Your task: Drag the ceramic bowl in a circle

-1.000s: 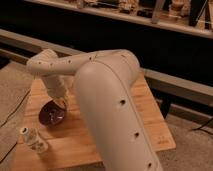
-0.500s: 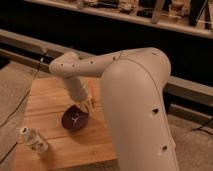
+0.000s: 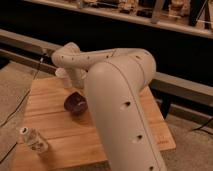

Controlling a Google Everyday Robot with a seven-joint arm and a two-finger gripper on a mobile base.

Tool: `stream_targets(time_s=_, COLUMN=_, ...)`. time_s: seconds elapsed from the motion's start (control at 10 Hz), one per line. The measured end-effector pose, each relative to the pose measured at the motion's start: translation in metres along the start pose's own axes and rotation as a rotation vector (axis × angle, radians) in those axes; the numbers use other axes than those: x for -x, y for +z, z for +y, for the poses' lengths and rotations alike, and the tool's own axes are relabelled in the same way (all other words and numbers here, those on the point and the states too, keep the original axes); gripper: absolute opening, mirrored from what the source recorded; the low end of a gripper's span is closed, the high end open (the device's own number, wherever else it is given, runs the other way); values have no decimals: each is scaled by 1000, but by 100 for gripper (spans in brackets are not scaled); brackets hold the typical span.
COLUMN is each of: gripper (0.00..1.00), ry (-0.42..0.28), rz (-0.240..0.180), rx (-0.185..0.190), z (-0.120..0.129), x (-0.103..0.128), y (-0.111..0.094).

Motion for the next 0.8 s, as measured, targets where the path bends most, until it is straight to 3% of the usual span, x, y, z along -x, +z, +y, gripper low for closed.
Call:
stream_targets(time_s=0.1, gripper=0, ry=-5, rz=-22, rx=17, z=21, x=14, y=-8)
stream_targets(time_s=0.3, gripper=0, ry=-41, rz=-37, rx=46, z=52, x=18, y=-17)
stream_targets(time_s=0.6, gripper=0, ry=-156, rz=-33, rx=110, z=100, x=-16, y=-33)
stream_targets(time_s=0.8, gripper=0, ry=-211, rz=-10, rx=142, z=111, x=-48, y=-36)
